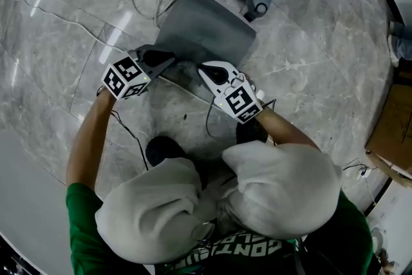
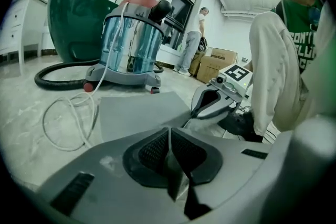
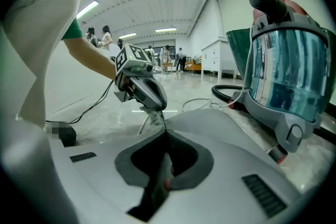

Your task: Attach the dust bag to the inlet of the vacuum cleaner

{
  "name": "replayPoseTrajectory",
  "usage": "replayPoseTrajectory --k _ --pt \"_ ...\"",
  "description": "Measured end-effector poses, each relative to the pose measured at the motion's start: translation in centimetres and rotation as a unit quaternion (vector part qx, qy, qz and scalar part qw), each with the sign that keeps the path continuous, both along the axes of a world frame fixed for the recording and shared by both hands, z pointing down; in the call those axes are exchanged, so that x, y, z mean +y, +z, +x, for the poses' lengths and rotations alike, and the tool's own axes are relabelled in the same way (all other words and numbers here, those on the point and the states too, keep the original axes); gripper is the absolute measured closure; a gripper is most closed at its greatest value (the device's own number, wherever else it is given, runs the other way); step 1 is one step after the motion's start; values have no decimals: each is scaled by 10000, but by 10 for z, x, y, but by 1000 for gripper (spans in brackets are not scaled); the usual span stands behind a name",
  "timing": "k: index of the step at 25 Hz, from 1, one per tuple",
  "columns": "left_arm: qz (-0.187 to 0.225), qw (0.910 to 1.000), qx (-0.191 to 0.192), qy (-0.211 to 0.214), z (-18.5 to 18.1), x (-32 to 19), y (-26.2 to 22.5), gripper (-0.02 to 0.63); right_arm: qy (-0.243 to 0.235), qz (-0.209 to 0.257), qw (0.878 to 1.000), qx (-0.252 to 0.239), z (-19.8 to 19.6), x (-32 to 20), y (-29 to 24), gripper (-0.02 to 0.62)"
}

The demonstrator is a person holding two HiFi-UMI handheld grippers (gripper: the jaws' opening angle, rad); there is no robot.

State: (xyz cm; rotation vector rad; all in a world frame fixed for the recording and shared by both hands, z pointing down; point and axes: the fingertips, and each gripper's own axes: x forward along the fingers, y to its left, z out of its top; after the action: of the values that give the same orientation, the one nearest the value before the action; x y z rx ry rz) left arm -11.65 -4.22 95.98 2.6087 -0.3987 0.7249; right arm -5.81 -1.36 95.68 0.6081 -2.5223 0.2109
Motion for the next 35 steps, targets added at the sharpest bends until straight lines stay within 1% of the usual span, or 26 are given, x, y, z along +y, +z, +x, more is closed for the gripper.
replayPoseTrajectory --k 3,7,9,13,18,21,25,30,35 --pt "-91 9999 41 76 0 3 3 606 -48 -45 10000 -12 1 -3 3 580" --pt "-153 9994 83 291 4 10 5 606 -61 -119 9999 -17 4 -4 7 578" --pt "-150 9994 84 304 4 10 6 606 -85 -128 9999 -33 4 -4 8 578" --pt "-193 9994 41 300 6 9 10 606 -262 4 9996 69 2 -2 9 578" --pt "-240 9987 -49 442 10 9 14 604 -347 -39 9993 92 2 -2 12 578" --pt "-282 9984 -31 480 11 9 15 603 -347 -84 9993 82 3 -4 13 578" --pt "-125 9983 -150 550 16 8 17 598 -350 -157 9992 78 3 -7 14 578" --pt "251 9956 -436 789 20 9 16 591 -375 -244 9990 74 5 -9 12 578" --pt "514 9956 -346 709 24 5 -5 591 -214 -234 9994 -161 11 -15 -11 578"
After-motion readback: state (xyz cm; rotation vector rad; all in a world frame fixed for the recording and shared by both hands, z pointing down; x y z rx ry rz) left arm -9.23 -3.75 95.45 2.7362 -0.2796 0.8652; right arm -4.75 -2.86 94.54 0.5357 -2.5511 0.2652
